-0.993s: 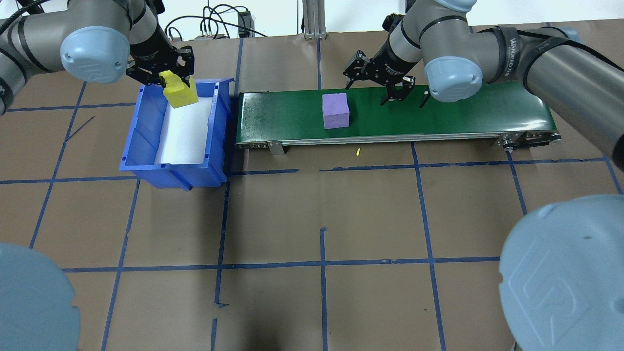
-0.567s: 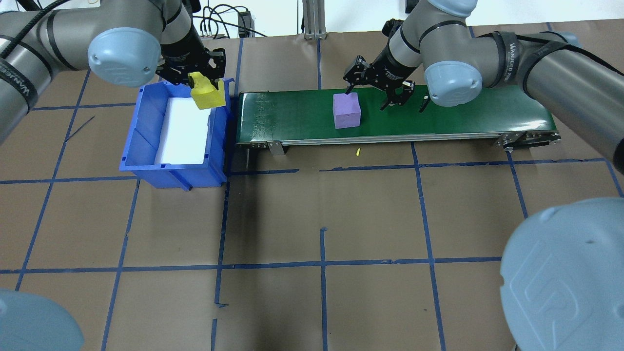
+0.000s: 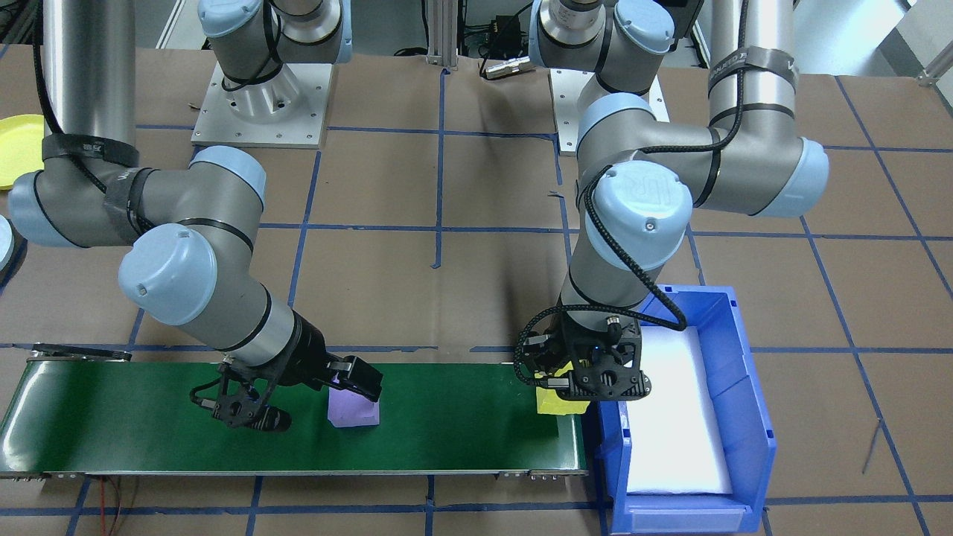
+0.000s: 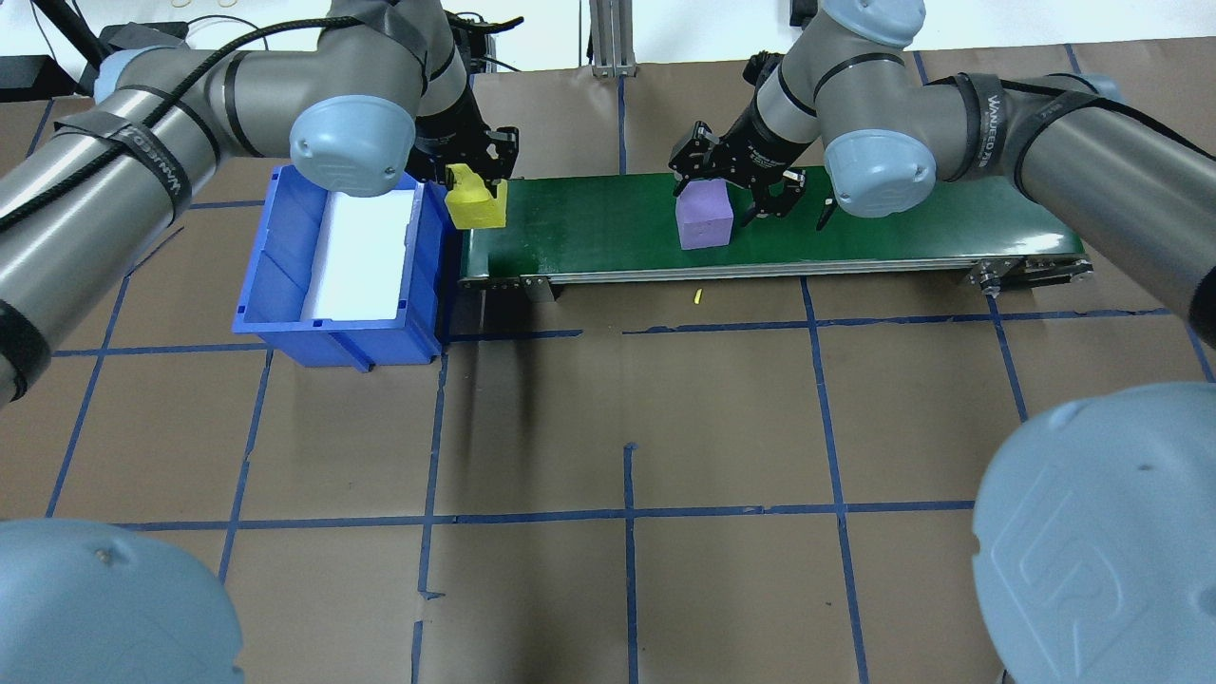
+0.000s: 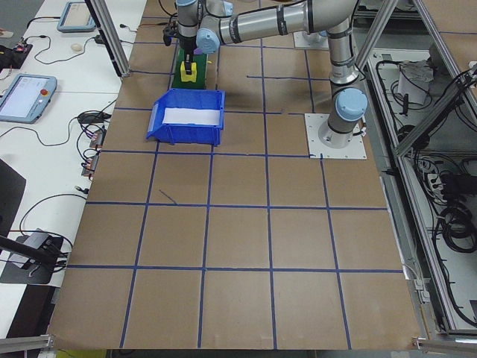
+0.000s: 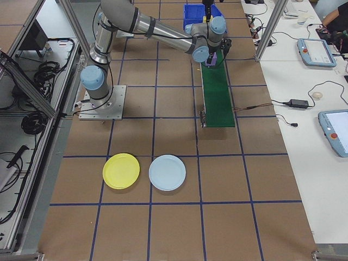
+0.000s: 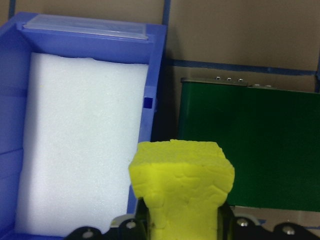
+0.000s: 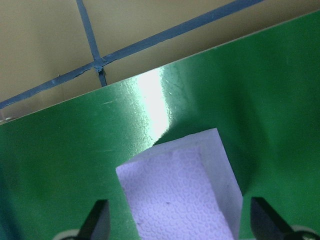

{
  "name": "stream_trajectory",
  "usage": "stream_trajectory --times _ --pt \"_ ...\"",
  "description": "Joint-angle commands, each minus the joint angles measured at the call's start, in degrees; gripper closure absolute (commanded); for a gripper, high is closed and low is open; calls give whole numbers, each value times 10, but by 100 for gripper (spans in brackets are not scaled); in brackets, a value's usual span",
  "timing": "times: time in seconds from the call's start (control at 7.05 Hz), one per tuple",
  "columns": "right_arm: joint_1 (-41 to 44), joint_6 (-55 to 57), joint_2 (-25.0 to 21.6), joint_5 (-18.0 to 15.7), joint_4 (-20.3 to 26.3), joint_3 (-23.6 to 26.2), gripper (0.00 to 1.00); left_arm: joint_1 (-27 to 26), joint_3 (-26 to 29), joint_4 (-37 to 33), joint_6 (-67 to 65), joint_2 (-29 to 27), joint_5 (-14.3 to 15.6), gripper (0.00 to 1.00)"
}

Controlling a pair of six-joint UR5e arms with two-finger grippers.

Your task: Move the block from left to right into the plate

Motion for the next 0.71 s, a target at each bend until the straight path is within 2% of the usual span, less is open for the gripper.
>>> stream_trajectory --times 0.0,0.14,0.28,0.43,0.57 --pt "0 -5 7 -10 -11 7 4 -4 -3 24 12 -29 -1 64" --pt "-1 -53 8 -40 -22 18 17 -4 -4 48 20 -37 1 64" --pt "-1 -122 7 -78 -22 16 47 -4 -1 50 19 -44 1 62" --pt "-3 -181 -2 -132 -21 3 58 -4 -4 51 13 -47 -3 59" --pt "-45 -299 -30 -178 2 -3 58 -4 -4 55 14 -48 -4 59"
